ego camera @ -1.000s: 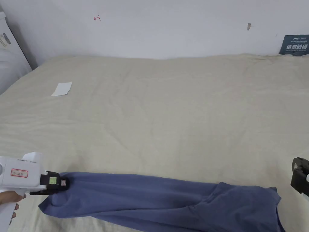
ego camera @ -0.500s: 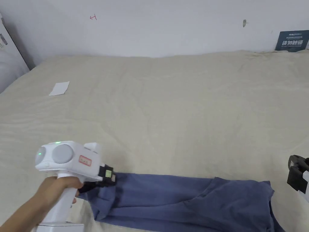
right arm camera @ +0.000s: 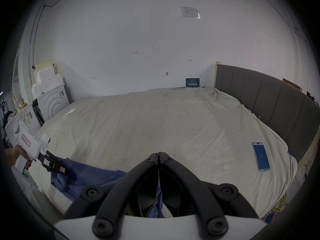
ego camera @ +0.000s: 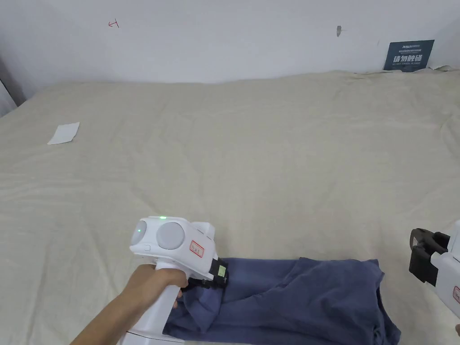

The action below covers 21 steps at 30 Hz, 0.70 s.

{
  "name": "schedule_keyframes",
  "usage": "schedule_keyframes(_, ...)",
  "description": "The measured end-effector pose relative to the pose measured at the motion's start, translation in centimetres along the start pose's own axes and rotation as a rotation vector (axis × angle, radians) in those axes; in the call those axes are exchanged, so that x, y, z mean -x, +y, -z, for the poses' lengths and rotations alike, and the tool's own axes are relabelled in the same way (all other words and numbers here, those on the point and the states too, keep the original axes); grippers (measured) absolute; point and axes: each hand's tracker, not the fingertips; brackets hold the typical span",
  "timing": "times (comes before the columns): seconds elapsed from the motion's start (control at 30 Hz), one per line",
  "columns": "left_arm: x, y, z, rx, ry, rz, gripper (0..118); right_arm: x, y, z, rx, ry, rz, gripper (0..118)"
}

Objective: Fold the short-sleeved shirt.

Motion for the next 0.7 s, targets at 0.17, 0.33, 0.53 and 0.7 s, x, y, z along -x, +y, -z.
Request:
schedule_keyframes(0.17, -1.0, -0.2, 1.5, 0.039, 0.013, 0.033, 5, -0.3, 0.0, 0.0, 0.003, -0.005, -0.001, 0)
schedule_keyframes(0.33, -1.0, -0.3, 1.4, 0.043, -0.005, 0.031, 80, -0.6, 0.0, 0.0, 0.006, -0.011, 0.003, 0)
schedule_keyframes(0.53, -1.4, -1.1, -1.5, -0.086, 0.032, 0.08, 118, -0.7, 0.0, 0.0, 0.009, -0.011, 0.005, 0)
schedule_keyframes(0.7, 0.5, -2.1, -5.6, -0.235, 0.068, 0.059, 118, -0.5, 0.2, 0.1, 0.008, -0.008, 0.001, 0)
